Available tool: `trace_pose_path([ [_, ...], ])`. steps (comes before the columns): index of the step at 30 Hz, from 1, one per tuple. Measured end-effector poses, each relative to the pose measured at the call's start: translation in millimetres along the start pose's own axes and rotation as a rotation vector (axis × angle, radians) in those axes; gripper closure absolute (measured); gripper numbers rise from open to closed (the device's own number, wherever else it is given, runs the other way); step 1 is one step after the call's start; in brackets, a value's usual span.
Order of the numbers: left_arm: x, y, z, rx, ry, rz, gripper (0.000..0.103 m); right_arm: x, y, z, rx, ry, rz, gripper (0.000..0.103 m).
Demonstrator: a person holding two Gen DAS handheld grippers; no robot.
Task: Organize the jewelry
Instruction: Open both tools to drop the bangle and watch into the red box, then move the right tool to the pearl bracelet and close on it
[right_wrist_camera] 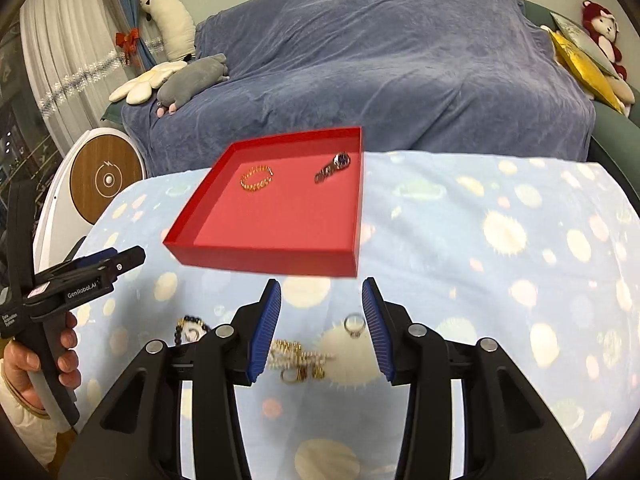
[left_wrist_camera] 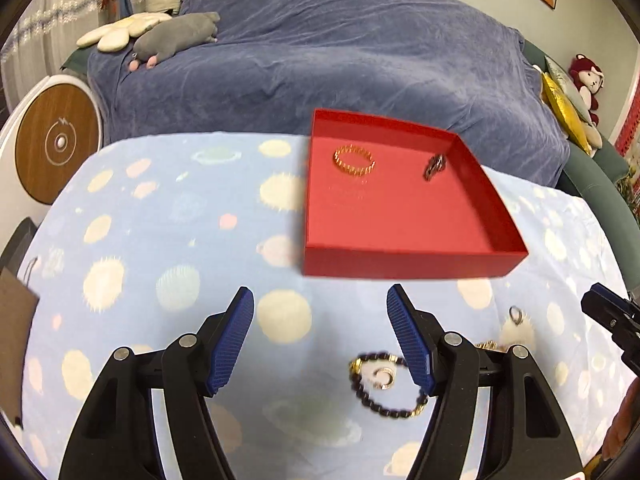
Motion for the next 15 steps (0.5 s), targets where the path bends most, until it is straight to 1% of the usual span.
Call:
trace_pose_path([
  [1,2.7,2.8,-11.2,-0.016,0.02,-0.001,0.037,-0.2,0.5,-10.3,0.012,0.012,0.007,0.062],
  [4,9.4,9.4,-39.7,-0.059,0.054,-0.014,0.037,4.4,2.7,-34.8,0.0,0.045,-0.016,0.062],
  [6,16.9,7.1,-52.7,-0.042,0.083,-0.015,0.037,10.5,4.1,-46.7,-0.009,0.074,-0.013,0.062],
  [8,21.9,1.7,-59.6,-0.013,0.097,-0.019,0.037,15.3,4.9,-56.6,-0.024,0.092,-0.012,0.062],
  [11,23.2,-6.3,-65.9,0.016,0.09,-0.028,0.037,20.2,7.0,-65.1,-0.021,0.109,0.006,0.062],
  [15,28.6,-11.9,-72.1,0.052,0.1,-0.022,0.037,26.8,9.3,-62.1,-0.048,0.101,0.007,0.062],
])
Point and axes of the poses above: each gripper's, at about its wrist camera, not at the fingertips, and x roughly the way its jaws point, y to its left, z to its top, the point moved 8 cm from there along x, roughly the way its jaws point, and after that the axes turned 7 degrees about -x, right-handed, at the moved point
